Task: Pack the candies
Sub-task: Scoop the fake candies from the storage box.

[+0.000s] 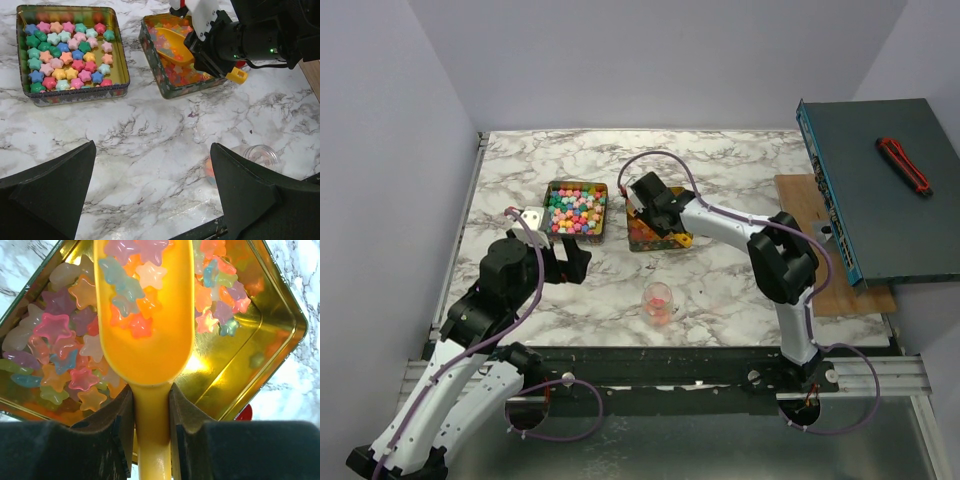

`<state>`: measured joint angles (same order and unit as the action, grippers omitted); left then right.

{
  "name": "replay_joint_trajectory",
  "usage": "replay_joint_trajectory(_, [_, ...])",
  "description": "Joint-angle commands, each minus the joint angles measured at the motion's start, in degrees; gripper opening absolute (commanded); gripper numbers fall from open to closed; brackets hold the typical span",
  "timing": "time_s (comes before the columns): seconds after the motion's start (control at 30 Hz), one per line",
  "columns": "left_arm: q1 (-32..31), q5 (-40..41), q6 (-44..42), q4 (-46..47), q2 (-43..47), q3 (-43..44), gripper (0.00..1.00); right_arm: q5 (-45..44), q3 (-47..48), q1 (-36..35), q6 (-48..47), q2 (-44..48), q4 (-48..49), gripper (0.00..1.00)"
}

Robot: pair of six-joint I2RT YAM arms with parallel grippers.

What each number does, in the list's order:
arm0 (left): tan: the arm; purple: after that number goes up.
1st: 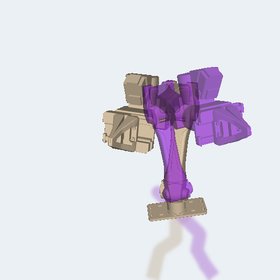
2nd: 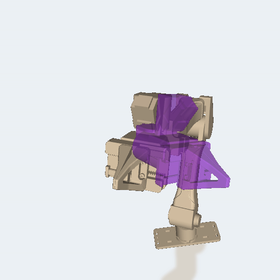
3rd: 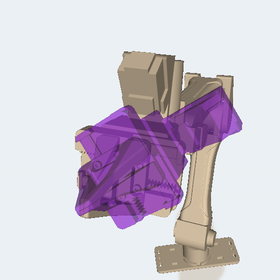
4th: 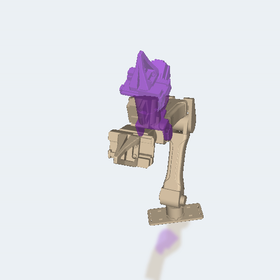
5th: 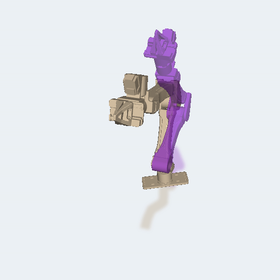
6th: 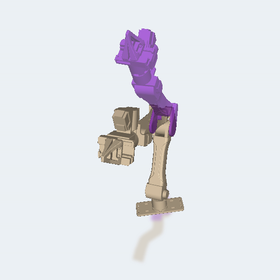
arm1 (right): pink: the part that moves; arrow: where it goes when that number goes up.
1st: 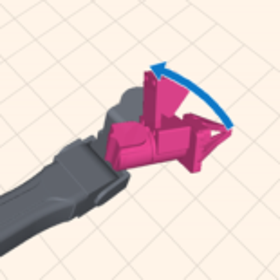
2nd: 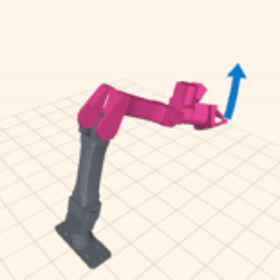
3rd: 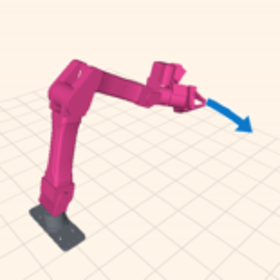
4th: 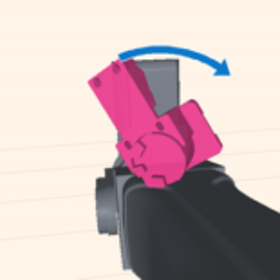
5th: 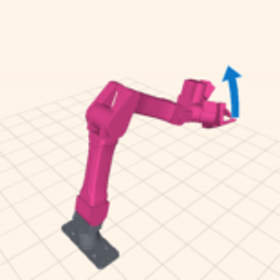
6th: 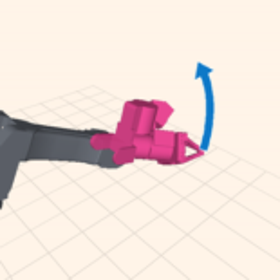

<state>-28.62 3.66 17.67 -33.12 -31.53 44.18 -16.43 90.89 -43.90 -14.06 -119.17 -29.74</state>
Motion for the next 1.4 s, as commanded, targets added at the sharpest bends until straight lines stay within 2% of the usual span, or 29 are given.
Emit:
replay_joint_trajectory(0.0, [-0.21,1.54,-0.75,0.19,-0.58,-0.59,0.99,7.34,-4.35,0.93,6.13,1.49,6.44,0.01])
replay_joint_trajectory(0.37, [-0.21,2.57,-0.97,0.18,-2.2,-0.59,0.99,8.0,-13.14,3.28,9.32,7.75,17.87,0.01])
replay_joint_trajectory(1.1, [-0.12,5.6,-1.5,0.17,-5.31,-0.55,0.99,8.86,-28.0,4.35,6.52,21.12,26.68,0.01])
replay_joint_trajectory(1.37, [-0.12,5.74,-1.5,0.24,-5.38,-0.72,0.99,11.14,-32.39,4.35,7.06,29.56,25.58,0.01])
